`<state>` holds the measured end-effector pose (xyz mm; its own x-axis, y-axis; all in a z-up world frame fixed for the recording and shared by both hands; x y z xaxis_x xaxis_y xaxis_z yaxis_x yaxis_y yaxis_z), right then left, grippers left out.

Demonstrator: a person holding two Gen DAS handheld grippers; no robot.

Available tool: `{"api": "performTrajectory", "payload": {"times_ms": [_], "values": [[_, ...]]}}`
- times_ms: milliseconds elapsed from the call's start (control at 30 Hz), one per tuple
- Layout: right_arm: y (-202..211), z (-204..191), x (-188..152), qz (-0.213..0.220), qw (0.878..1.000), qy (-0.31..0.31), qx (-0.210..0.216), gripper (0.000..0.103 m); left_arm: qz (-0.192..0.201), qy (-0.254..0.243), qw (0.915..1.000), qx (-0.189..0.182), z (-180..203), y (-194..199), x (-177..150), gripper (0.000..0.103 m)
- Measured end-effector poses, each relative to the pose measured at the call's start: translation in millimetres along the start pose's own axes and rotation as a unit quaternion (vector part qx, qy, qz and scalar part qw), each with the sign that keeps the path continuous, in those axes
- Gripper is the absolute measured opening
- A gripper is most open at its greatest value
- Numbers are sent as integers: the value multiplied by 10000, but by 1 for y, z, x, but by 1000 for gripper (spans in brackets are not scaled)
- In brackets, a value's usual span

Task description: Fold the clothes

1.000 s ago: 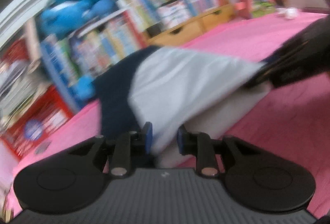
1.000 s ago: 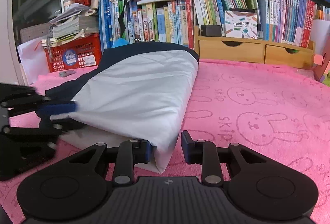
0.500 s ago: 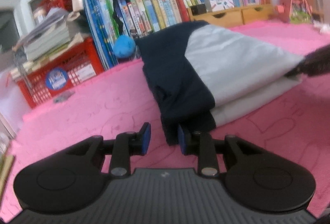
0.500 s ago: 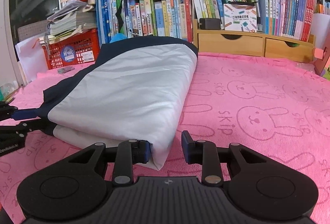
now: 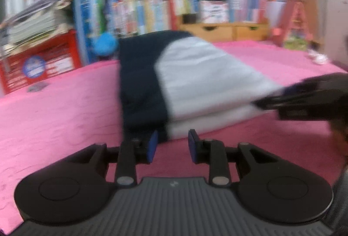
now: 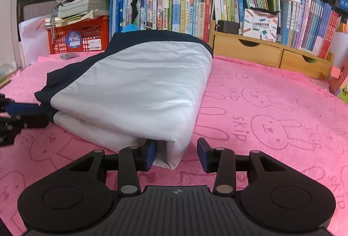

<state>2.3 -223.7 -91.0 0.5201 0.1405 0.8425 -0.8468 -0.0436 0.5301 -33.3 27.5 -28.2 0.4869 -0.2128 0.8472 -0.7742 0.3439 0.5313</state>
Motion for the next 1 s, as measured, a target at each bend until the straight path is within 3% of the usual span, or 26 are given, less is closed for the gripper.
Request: {"api": "performTrajectory", "payload": {"times_ms": [133,267,467,867,1000], "values": [[-1,1,0,-6,10000,-19,1,44,73,-305,9989,-335,25,-14,7,30],[-2,2,0,-14,10000,-49,7,44,80,-270,9988,-389,35,-33,17,30],[-2,4,0,-33,9999,-117,40,46,-159,-158,9997,-10,28,-47,11,36],[-3,7,0,-66,9998,-188,98,48,-220,62,9943,1043,-29,-16,-7,36],[-4,8,0,-67,9998,-182,105,48,-224,342,9934,1069,-46,-7,-11,41]]}}
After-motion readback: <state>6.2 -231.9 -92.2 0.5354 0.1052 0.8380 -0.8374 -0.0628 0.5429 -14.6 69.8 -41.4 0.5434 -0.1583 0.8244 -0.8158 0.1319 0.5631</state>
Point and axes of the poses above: each gripper's, at about its wrist camera, not at the fingertips, and y roughly against the way its jaws point, z to its right, x to its top, the point moved 1 cm from there along -y, roughly the way its jaws point, and after that the axes turned 8 degrees about -x, right-handed, at the moved point
